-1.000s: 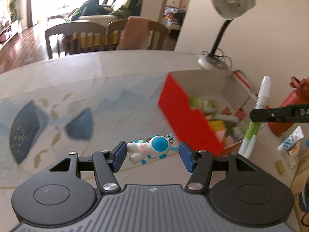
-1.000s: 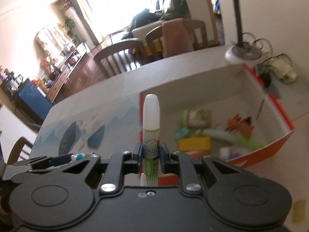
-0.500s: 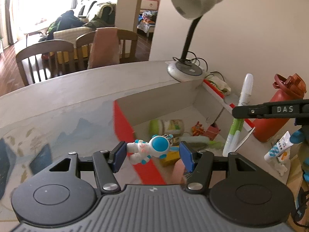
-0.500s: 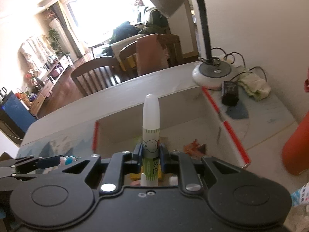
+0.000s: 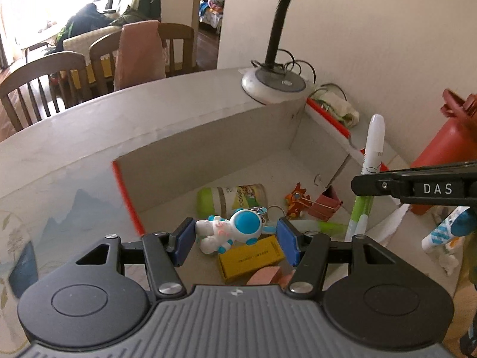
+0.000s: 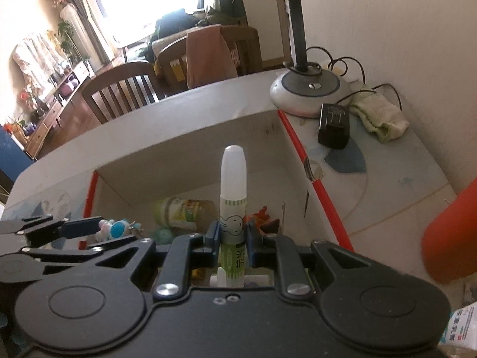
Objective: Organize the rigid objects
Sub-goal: 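Carry the astronaut figurine and glue stick in both grippers over the red box, then open both grippers to drop the astronaut and glue stick into the box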
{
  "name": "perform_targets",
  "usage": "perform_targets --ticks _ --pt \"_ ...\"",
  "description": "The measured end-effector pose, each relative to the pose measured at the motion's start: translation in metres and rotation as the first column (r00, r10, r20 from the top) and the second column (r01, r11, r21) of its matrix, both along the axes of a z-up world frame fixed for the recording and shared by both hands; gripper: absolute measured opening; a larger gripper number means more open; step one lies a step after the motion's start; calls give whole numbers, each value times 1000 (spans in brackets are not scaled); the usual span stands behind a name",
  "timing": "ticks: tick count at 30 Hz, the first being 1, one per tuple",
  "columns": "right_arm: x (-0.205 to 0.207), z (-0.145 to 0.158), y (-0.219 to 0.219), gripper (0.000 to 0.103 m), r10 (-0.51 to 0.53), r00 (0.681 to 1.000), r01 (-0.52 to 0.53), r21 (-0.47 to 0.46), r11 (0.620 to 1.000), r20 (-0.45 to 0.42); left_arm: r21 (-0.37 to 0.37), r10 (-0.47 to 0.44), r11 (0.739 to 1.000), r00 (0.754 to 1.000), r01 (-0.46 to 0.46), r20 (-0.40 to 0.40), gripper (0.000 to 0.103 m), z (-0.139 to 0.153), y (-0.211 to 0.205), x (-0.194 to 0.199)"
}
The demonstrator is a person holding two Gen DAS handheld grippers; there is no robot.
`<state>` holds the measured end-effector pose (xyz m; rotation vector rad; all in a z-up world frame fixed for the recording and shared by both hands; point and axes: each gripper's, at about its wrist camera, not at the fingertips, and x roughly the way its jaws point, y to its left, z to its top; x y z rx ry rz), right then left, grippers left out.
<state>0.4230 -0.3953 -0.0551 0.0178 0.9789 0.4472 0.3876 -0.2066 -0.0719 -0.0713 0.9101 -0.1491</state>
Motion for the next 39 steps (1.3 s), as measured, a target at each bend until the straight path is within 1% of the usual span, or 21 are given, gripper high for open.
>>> perform_targets --ticks 3,8,13,18,25,30,35,38,39 --pt "6 -7 3 16 25 999 -25 -20 999 -26 29 -12 1000 1000 13 -15 59 -9 -8 9" --pt "12 -19 8 16 56 996 -59 -49 997 -65 34 -23 999 999 25 -44 59 -21 -18 25" --pt "18 -31 12 16 65 994 -70 -57 996 -90 32 -28 999 997 30 -76 59 -32 -22 34" --pt "28 -41 17 16 64 992 -71 -63 996 -105 41 -25 999 995 29 -98 59 -40 -26 41" --pt "39 -57 23 16 52 991 -64 -86 994 -125 40 5 999 991 0 -135 59 -49 -25 51" --pt "43 -64 21 16 36 990 -49 -91 995 -136 38 18 999 984 -11 -179 59 -53 -23 55" --pt "42 -61 17 23 22 991 -33 -76 997 -134 14 34 999 969 -32 -244 59 -60 -18 60" --pt "40 -58 14 28 14 992 -23 -69 997 -127 2 47 999 964 -48 -260 60 -61 -15 61" --pt "38 -56 14 28 12 992 -21 -67 998 -125 0 47 999 964 -49 -262 60 -61 -15 61"
